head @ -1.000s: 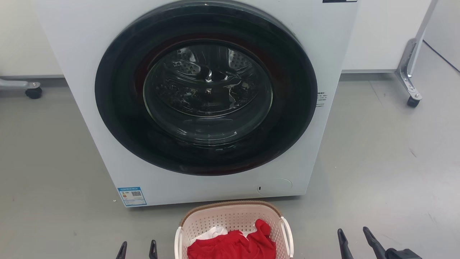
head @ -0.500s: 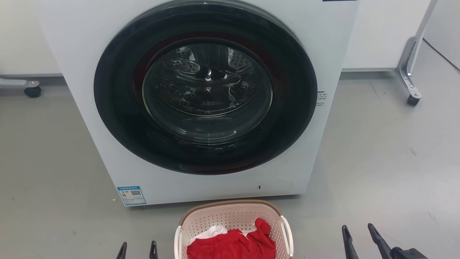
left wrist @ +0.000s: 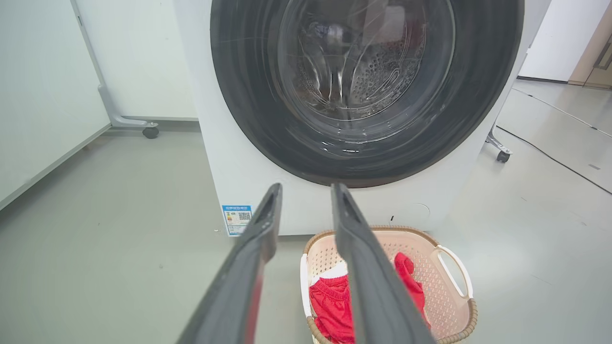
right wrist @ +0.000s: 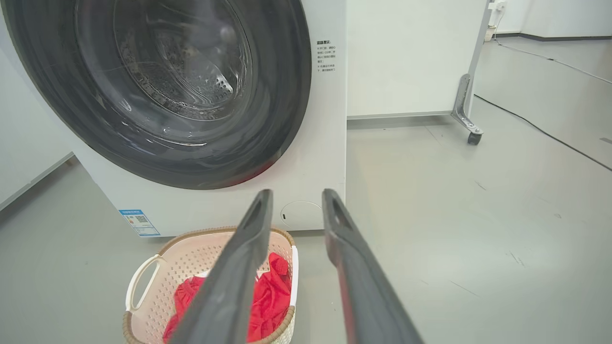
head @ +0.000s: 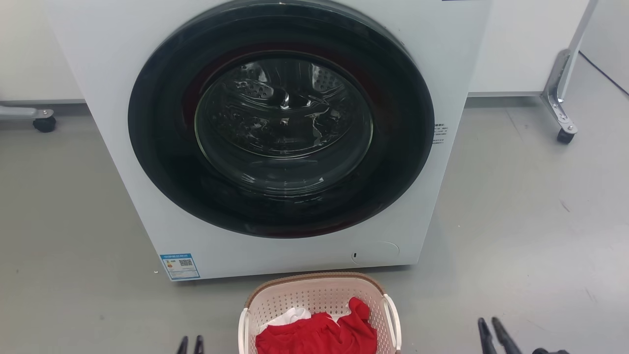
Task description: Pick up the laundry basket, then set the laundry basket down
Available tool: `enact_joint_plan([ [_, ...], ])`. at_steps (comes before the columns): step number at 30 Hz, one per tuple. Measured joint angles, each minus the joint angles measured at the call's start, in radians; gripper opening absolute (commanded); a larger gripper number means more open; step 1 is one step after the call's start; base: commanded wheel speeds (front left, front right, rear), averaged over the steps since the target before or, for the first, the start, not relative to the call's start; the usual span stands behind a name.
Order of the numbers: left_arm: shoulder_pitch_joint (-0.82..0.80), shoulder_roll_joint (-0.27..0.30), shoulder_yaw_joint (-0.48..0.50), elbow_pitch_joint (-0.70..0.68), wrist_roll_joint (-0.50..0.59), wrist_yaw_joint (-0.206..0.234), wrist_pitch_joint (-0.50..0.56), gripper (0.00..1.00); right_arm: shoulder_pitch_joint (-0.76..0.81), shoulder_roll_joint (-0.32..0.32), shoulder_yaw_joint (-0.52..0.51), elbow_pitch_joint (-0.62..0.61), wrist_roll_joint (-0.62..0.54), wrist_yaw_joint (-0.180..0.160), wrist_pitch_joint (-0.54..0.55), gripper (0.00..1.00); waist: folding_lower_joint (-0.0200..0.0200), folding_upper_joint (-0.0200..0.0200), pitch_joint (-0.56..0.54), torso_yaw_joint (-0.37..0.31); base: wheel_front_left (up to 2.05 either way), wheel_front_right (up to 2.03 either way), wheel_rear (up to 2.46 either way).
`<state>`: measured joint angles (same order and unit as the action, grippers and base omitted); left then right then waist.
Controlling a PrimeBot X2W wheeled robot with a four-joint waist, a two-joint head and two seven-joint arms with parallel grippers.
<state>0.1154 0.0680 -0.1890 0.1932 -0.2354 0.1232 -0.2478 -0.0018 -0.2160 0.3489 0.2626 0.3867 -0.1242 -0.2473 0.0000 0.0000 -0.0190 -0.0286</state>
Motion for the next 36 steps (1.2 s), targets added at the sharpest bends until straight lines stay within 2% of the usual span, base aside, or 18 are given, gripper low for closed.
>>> enact_joint_plan([
  [7,0.003,-0.002,0.018,0.009,-0.04,-0.012,0.016,0.0,0.011,0.012,-0.034,0.004,0.048,0.012,0.019,0.0,0.0,0.0,0.002,0.002,0.0,0.0,0.0],
  [36,-0.046,-0.007,0.1,0.041,-0.464,-0.081,0.133,0.0,-0.011,0.063,-0.172,0.016,0.412,0.081,0.133,0.0,0.0,0.0,0.007,0.01,0.0,0.0,0.0],
])
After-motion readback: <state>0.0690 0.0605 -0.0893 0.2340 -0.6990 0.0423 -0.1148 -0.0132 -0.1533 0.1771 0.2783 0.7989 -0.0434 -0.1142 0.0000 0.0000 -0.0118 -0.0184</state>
